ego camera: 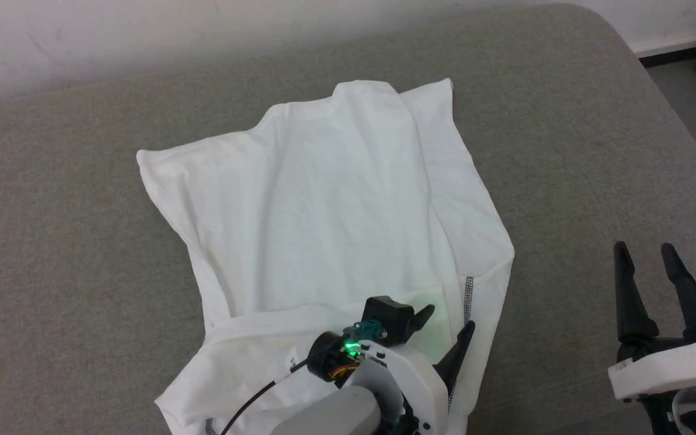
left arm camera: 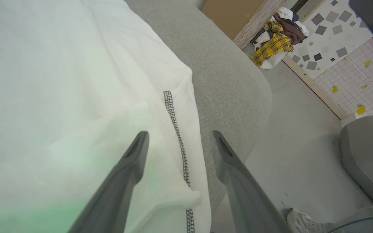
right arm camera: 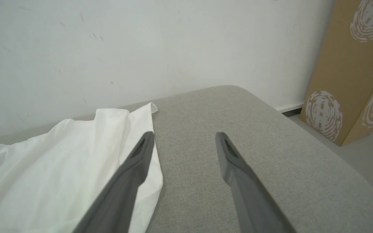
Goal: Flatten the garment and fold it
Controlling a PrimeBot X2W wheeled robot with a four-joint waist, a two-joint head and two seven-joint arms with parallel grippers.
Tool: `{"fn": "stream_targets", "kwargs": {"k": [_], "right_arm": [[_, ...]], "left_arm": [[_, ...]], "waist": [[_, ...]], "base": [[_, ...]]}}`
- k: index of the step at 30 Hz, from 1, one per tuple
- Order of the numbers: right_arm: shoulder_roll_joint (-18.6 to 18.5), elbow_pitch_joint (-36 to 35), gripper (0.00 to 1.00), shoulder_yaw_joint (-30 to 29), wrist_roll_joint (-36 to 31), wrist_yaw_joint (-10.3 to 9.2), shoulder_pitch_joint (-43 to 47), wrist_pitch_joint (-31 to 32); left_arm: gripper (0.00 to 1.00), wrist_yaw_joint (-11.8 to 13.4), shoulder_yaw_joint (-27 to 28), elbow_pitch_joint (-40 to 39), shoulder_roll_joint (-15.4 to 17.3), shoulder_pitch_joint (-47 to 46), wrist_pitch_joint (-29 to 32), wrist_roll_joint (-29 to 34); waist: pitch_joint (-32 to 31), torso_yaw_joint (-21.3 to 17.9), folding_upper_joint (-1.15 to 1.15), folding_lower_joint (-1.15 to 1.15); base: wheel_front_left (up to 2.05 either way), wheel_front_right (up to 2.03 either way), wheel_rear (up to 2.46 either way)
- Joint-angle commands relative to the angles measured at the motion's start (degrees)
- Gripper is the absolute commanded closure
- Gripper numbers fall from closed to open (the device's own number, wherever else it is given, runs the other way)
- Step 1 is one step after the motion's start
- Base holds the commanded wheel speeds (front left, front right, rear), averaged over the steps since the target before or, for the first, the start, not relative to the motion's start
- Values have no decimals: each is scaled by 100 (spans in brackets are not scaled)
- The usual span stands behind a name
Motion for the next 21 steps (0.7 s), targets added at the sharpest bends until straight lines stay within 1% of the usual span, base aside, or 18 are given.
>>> {"fn": "stream_targets", "kwargs": {"k": [1,3,5,7,11,13,17,21], "right_arm": [[15,-5,0,-12,-54,-5,-36,-17],[15,-24,0,-27,-146,-5,-15,7],[15,-56,0,-46,-235,-5,15,36],[15,-87,0,-66,-271,-5,52,66],[15,-140,0,-90,-314,-5,106,102],[15,-148,0,-96,-314,-5,129,114],[15,-126,0,-94,-311,-5,148,131],[15,-54,0,-117,-295,-5,154,134]], "left_arm": [[0,-15,-54,6,-3,-130,-105,81],[0,-8,-72,-72,-3,-206,-346,134],[0,79,-6,-188,-3,-286,-486,302],[0,187,197,-347,4,-308,-541,524],[0,508,1117,-1124,229,-62,-551,1251],[0,597,1641,-1477,367,212,-552,1503],[0,682,2653,-2061,584,787,-553,1937],[0,692,3644,-2549,678,1407,-553,2294]], "waist": [[-138,103,0,-1],[-239,160,0,-1],[-335,240,0,-1],[-420,323,0,-1],[-517,477,0,-1],[-549,541,0,-1],[-591,652,0,-1],[-652,750,0,-1]], "base": [[0,0,0],[0,0,0],[0,0,0],[0,0,0],[0,0,0],[0,0,0],[0,0,0],[0,0,0]]}}
